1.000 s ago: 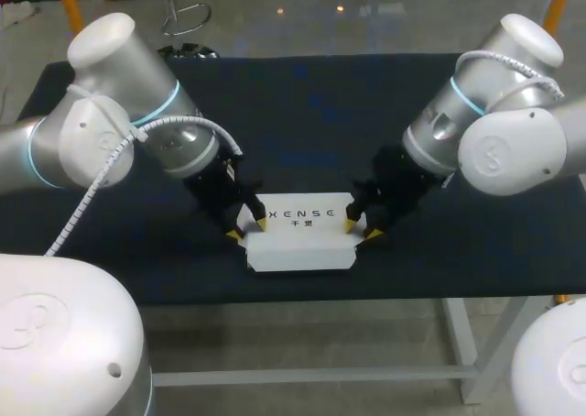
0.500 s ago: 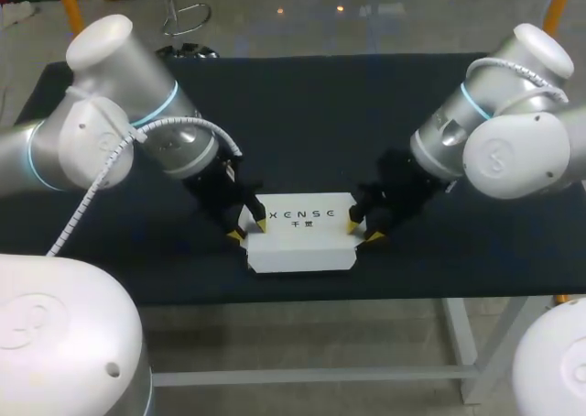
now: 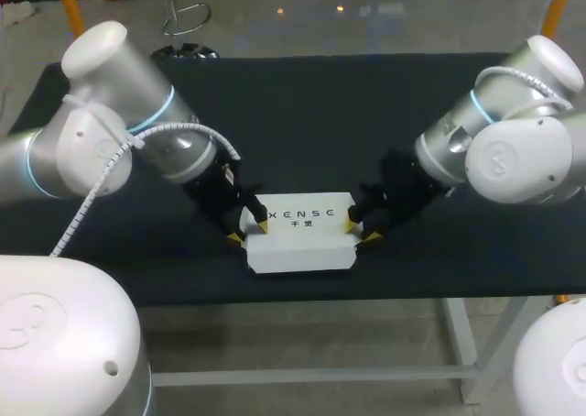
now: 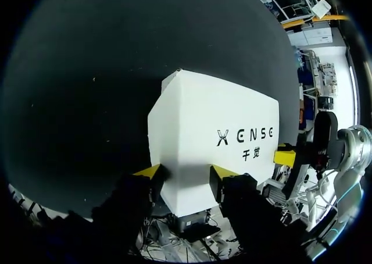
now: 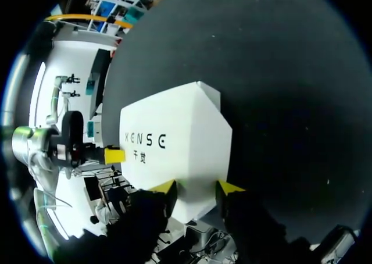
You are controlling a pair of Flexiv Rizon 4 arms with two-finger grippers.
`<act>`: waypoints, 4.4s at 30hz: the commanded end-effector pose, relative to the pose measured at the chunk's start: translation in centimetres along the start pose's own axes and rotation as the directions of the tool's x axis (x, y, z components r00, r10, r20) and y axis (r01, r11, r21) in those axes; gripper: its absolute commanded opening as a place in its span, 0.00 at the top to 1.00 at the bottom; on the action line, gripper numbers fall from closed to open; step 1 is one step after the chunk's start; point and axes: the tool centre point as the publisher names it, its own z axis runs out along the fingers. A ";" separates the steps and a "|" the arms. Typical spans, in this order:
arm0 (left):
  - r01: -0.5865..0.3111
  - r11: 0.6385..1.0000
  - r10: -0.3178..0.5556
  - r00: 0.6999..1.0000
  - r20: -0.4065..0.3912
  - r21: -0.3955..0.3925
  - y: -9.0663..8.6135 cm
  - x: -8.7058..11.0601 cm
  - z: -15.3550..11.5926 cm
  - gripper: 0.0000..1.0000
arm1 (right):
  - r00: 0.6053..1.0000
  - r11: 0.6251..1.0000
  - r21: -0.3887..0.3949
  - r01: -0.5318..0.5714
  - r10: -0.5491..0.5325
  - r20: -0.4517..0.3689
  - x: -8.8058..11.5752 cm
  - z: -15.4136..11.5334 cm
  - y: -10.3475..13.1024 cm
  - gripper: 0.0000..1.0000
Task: Assemble the packaging by folding the flat box into shape, placing the metal phone stand inside, and closing the box properly
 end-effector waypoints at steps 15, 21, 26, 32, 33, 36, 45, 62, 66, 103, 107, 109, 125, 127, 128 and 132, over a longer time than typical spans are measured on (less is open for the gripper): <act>-0.060 0.997 0.064 0.992 -0.112 0.044 0.9 -0.5 0.5 0.43 | 0.996 1.000 -0.018 0.020 -0.021 -0.085 -0.3 0.9 0.2 0.51; -0.068 0.996 0.075 0.988 -0.138 0.049 0.9 -0.6 0.4 0.43 | 0.994 1.000 -0.021 0.024 -0.026 -0.103 -0.1 1.0 0.3 0.51; -0.075 0.996 0.082 0.983 -0.163 0.048 0.8 -0.5 0.5 0.46 | 0.992 0.999 -0.020 0.025 -0.028 -0.123 0.1 1.2 0.4 0.51; -0.084 0.996 0.089 0.978 -0.187 0.039 0.7 -0.2 0.5 0.53 | 0.989 0.999 -0.024 0.027 -0.031 -0.145 0.4 1.2 0.3 0.51; -0.086 0.996 0.091 0.977 -0.191 0.037 0.7 -0.1 0.5 0.53 | 0.989 0.999 -0.025 0.027 -0.031 -0.147 0.4 1.2 0.3 0.51; -0.086 0.996 0.090 0.977 -0.193 0.034 0.8 0.1 0.5 0.54 | 0.987 0.999 -0.028 0.028 -0.032 -0.160 0.6 1.3 0.2 0.50; -0.080 0.996 0.085 0.978 -0.192 0.032 0.9 0.2 0.4 0.52 | 0.983 0.999 -0.040 0.025 -0.032 -0.179 1.1 1.2 -0.1 0.43; -0.072 0.997 0.076 0.979 -0.190 0.024 1.0 0.3 0.4 0.47 | 0.982 0.999 -0.044 0.006 -0.014 -0.190 1.0 1.1 -0.1 0.51; -0.072 0.997 0.076 0.979 -0.190 0.024 1.0 0.3 0.4 0.48 | 0.982 0.999 -0.044 0.006 -0.014 -0.190 1.0 1.1 -0.1 0.51; -0.059 0.998 0.057 0.983 -0.173 -0.004 0.8 0.5 0.2 0.55 | 0.981 1.000 0.019 0.002 0.002 -0.192 2.0 1.3 0.3 0.51; -0.056 0.998 0.053 0.985 -0.166 -0.013 0.8 0.6 0.1 0.55 | 0.983 1.000 0.026 -0.002 0.007 -0.185 2.1 1.3 0.4 0.51; -0.056 0.998 0.052 0.985 -0.163 -0.018 0.7 0.7 0.0 0.55 | 0.983 1.000 0.027 -0.004 0.008 -0.181 2.1 1.2 0.4 0.52; -0.039 0.998 0.031 0.989 -0.148 -0.052 0.6 0.8 -0.2 0.55 | 0.986 0.998 0.057 -0.026 0.035 -0.161 2.1 1.1 0.6 0.52; -0.038 0.998 0.030 0.989 -0.147 -0.056 0.6 0.8 -0.3 0.54 | 0.987 0.998 0.057 -0.028 0.037 -0.159 2.1 1.1 0.6 0.52; -0.038 0.998 0.029 0.989 -0.145 -0.057 0.7 0.8 -0.3 0.55 | 0.987 0.998 0.058 -0.029 0.038 -0.158 2.1 1.0 0.6 0.52; -0.035 0.997 0.026 0.990 -0.141 -0.062 0.7 0.8 -0.5 0.55 | 0.987 0.998 0.060 -0.033 0.042 -0.154 2.2 0.9 0.6 0.52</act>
